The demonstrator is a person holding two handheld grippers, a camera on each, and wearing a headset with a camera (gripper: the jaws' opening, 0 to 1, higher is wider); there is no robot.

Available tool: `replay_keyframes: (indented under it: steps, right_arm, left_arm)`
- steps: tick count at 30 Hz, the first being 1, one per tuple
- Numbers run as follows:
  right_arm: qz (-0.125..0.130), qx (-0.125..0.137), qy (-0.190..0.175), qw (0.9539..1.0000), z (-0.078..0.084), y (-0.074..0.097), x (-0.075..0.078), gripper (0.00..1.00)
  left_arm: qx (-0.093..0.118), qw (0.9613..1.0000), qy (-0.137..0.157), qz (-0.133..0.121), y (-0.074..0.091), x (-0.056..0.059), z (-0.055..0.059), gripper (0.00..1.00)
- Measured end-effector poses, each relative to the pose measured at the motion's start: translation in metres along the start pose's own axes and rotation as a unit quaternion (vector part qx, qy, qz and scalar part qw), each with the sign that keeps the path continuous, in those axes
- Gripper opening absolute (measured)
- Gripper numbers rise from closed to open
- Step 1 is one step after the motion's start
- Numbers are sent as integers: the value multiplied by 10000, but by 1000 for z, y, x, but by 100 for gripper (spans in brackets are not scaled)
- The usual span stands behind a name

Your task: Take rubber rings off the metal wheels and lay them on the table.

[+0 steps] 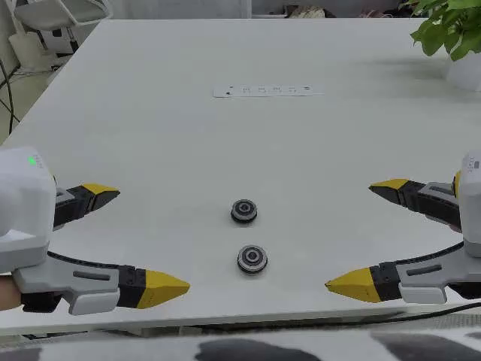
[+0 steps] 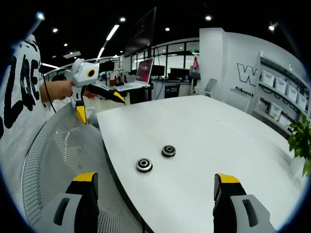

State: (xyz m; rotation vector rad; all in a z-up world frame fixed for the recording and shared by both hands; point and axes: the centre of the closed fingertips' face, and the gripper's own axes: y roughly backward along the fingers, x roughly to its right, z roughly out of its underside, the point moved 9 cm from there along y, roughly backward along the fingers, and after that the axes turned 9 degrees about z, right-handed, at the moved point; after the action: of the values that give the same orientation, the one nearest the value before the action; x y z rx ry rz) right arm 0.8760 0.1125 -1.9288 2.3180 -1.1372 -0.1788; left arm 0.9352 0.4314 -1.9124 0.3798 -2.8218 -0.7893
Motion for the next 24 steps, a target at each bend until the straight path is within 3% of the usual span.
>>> replay_keyframes:
  steps: [24]
  right_arm:
    - [-35,-54,21,10000,4,0,0,99]
  left_arm:
    - [-52,10000,-24,67,-4,2,-1,99]
